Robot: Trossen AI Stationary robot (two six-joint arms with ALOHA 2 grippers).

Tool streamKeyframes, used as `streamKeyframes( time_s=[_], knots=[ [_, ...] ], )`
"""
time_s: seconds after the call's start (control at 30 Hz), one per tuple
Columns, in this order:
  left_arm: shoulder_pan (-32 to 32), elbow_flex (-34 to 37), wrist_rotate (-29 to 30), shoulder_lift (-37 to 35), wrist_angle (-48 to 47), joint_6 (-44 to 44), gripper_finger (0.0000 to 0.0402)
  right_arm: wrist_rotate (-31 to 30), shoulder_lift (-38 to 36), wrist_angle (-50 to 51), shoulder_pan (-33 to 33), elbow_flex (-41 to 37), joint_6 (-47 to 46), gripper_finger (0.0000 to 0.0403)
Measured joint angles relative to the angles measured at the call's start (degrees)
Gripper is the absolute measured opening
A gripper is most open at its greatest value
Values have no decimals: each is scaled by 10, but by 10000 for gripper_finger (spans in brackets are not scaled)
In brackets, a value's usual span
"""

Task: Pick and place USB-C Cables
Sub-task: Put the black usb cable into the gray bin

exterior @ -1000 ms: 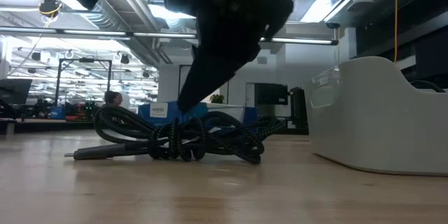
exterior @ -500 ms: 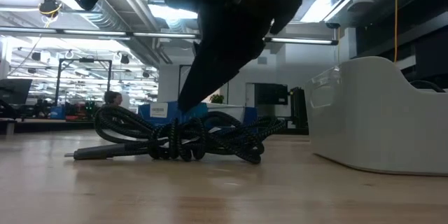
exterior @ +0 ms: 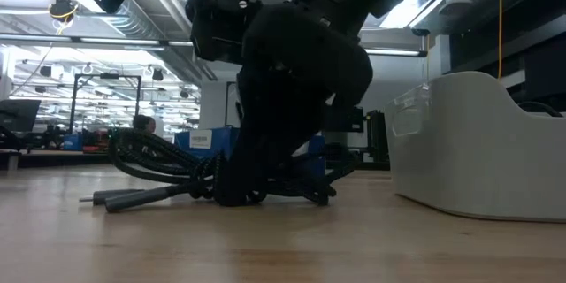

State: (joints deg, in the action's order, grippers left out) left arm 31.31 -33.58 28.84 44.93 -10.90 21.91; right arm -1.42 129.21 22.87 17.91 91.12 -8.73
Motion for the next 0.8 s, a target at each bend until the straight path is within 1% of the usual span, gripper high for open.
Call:
streamKeyframes(
  time_s=[0.07, 0.2, 0.33, 0.43, 0.57, 0.7, 0.8],
  knots=[
    [0, 0, 0, 0, 0, 0, 0, -3, -2, -1, 0, 0, 0, 168],
    [0, 0, 0, 0, 0, 0, 0, -3, -1, -9, -2, -1, 0, 96],
    [0, 0, 0, 0, 0, 0, 0, 2, -2, -6, -7, 1, 12, 92],
    [0, 0, 0, 0, 0, 0, 0, 21, -3, 29, -15, 20, 31, 92],
    [0, 0, 0, 0, -1, -1, 0, 32, -13, 120, -23, 80, 64, 92],
    [0, 0, 0, 0, -2, -1, 0, 32, -29, 243, -30, 161, 79, 92],
    [0, 0, 2, 0, -3, -1, 0, 20, -29, 339, -31, 227, 92, 92]
  ],
)
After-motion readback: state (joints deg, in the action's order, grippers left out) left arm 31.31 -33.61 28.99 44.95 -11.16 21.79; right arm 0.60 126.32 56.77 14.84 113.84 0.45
